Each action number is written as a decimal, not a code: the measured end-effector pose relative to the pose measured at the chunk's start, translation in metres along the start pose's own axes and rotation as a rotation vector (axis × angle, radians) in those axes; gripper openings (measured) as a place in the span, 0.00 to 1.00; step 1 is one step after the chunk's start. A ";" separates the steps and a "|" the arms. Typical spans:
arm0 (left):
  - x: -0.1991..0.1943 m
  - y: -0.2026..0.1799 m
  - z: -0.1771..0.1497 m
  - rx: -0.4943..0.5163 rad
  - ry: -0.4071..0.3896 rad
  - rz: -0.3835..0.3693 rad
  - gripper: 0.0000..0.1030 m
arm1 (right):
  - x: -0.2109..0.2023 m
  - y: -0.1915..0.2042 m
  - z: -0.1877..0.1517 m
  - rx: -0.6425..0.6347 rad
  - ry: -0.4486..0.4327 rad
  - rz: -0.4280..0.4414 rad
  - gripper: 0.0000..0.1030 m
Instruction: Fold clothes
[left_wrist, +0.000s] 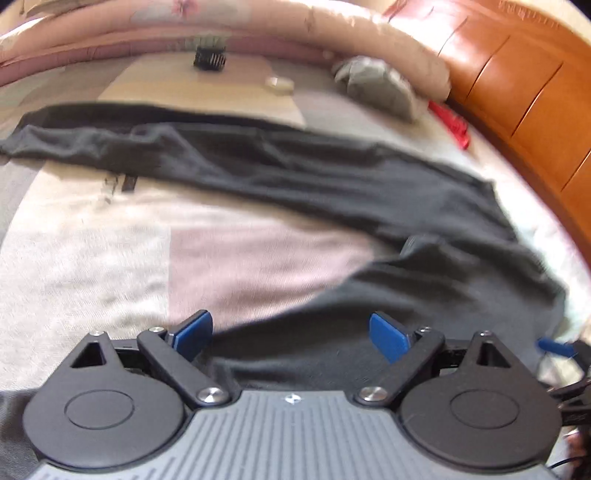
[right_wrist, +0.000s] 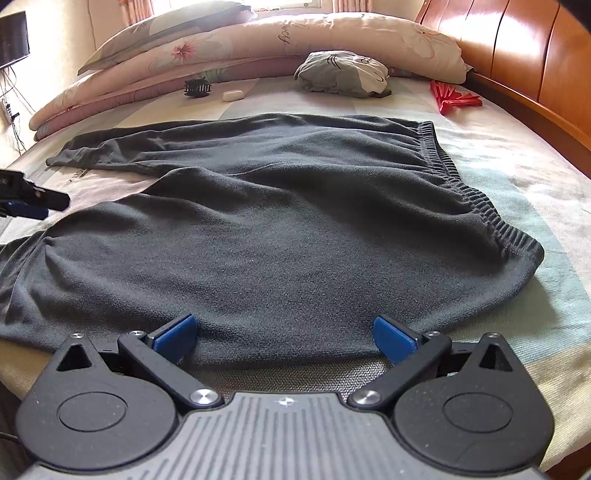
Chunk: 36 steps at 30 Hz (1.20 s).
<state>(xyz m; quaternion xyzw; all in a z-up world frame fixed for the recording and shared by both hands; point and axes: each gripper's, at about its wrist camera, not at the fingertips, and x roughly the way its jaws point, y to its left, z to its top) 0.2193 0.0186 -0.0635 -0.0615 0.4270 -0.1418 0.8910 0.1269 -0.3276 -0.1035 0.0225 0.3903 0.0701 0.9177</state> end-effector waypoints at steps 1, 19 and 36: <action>-0.009 0.003 0.003 -0.013 -0.016 -0.018 0.90 | 0.000 0.000 0.000 0.000 -0.002 -0.001 1.00; -0.051 0.084 -0.023 -0.213 -0.019 0.119 0.88 | 0.002 0.002 0.001 -0.002 0.002 -0.015 1.00; -0.068 0.116 -0.018 -0.206 -0.031 0.198 0.89 | 0.001 0.010 0.010 0.033 0.058 -0.059 1.00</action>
